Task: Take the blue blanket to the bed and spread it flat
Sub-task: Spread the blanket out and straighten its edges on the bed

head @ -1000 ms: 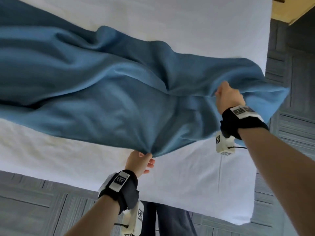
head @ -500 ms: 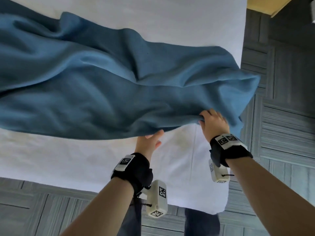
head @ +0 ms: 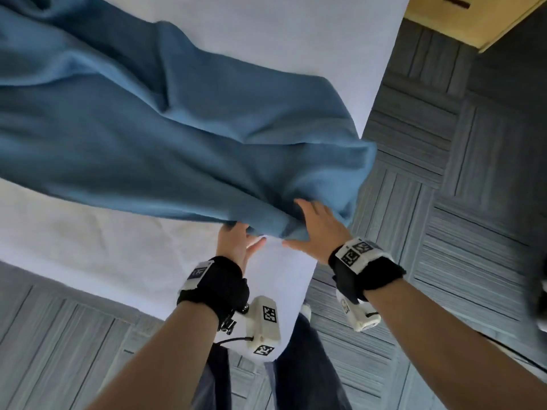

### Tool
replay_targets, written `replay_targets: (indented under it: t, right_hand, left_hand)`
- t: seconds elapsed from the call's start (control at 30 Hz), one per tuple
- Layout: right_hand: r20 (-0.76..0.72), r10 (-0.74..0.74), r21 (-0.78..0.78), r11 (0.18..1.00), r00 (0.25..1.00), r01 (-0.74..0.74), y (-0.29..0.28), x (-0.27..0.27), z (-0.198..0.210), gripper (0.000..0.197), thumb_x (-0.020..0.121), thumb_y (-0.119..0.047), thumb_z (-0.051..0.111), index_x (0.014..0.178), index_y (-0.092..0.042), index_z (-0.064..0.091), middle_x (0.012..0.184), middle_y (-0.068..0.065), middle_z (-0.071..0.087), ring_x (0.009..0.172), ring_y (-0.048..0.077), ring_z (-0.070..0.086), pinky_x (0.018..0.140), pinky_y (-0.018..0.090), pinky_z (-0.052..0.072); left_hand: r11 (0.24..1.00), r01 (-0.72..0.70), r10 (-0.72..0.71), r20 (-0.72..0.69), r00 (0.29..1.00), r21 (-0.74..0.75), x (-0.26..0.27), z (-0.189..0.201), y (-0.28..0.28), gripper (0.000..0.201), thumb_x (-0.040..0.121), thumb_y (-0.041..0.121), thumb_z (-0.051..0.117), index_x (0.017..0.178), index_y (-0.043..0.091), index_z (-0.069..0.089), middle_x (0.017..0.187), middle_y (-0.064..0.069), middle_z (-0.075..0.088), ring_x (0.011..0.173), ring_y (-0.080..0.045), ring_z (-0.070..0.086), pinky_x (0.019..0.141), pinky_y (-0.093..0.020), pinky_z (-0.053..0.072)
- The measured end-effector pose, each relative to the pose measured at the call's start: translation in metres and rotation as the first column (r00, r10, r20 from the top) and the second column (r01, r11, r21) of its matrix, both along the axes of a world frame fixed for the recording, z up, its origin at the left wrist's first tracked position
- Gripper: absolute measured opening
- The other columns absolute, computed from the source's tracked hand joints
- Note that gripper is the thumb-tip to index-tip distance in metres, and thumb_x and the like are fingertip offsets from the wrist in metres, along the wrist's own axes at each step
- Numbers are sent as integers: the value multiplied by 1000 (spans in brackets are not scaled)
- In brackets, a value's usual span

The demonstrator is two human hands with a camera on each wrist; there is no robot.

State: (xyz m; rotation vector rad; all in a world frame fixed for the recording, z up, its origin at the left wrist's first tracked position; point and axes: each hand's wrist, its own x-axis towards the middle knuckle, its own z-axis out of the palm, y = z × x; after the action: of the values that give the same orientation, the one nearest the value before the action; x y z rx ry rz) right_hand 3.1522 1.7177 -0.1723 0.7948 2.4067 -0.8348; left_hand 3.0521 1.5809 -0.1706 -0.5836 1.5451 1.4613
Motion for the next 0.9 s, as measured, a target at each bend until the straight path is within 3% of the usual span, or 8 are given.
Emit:
replay_targets:
  t: [0.07,0.13,0.23,0.33,0.5,0.67,0.77,0.9]
  right_hand:
    - [103,118,62,990,988,-125,-3,10,-3,89,70,-47,72,140,-17,27,145,7,27,132,31,29,101,50,41]
    - [94,125,106,985,988,-134,-9,12,-9,61,76,-37,70,127,-15,42,143,6,27,129,30,35,96,47,44]
    - [-24,37,175,984,999,-32,-10,10,-12,16,87,-24,59,100,-15,56,124,6,46,110,29,53,87,41,46]
    - [-20,14,216,976,1000,-9,-4,10,-7,9,88,-23,56,94,-16,56,106,6,58,103,29,56,81,38,45]
    - [-320,-27,261,958,947,116,21,-11,15,14,84,-16,56,96,-10,58,106,13,56,101,34,53,79,43,45]
    - [-558,19,343,916,830,210,89,-64,38,24,78,-4,51,100,-6,60,109,16,57,101,36,50,82,45,42]
    - [-480,-11,318,930,877,185,138,-100,34,30,82,-5,49,112,-6,55,117,18,53,108,37,47,89,44,40]
    - [-114,-48,179,982,992,68,199,-144,16,62,82,-15,61,137,-8,34,135,21,40,125,39,39,104,43,34]
  left_hand:
    - [974,105,-125,-88,988,-203,17,-2,-14,17,88,4,42,79,15,52,83,-12,59,69,-22,61,58,-31,48]
    - [914,185,-257,-163,952,-362,33,-4,-32,11,81,4,46,75,12,50,86,-19,58,79,-34,59,64,-45,52]
    - [854,246,-362,-183,914,-458,46,-5,-55,20,75,11,50,93,3,52,93,-33,60,91,-50,59,67,-52,49]
    - [842,293,-406,-174,897,-454,41,-5,-60,27,81,11,49,107,4,51,108,-22,65,89,-44,66,68,-49,51]
    - [893,304,-380,-195,904,-330,32,-1,-55,16,85,11,52,100,15,50,96,-6,61,76,-21,60,81,-48,56]
    - [942,261,-294,-144,945,-212,36,-11,-41,20,85,10,59,104,16,54,103,-3,61,90,-20,58,72,-36,54]
    - [952,198,-224,-88,971,-234,42,-20,-30,30,84,8,62,113,4,58,105,-6,63,91,-25,61,74,-36,55]
    - [939,29,-69,-103,992,-341,48,-34,-18,28,84,8,63,112,1,60,114,-18,66,105,-34,62,93,-54,49]
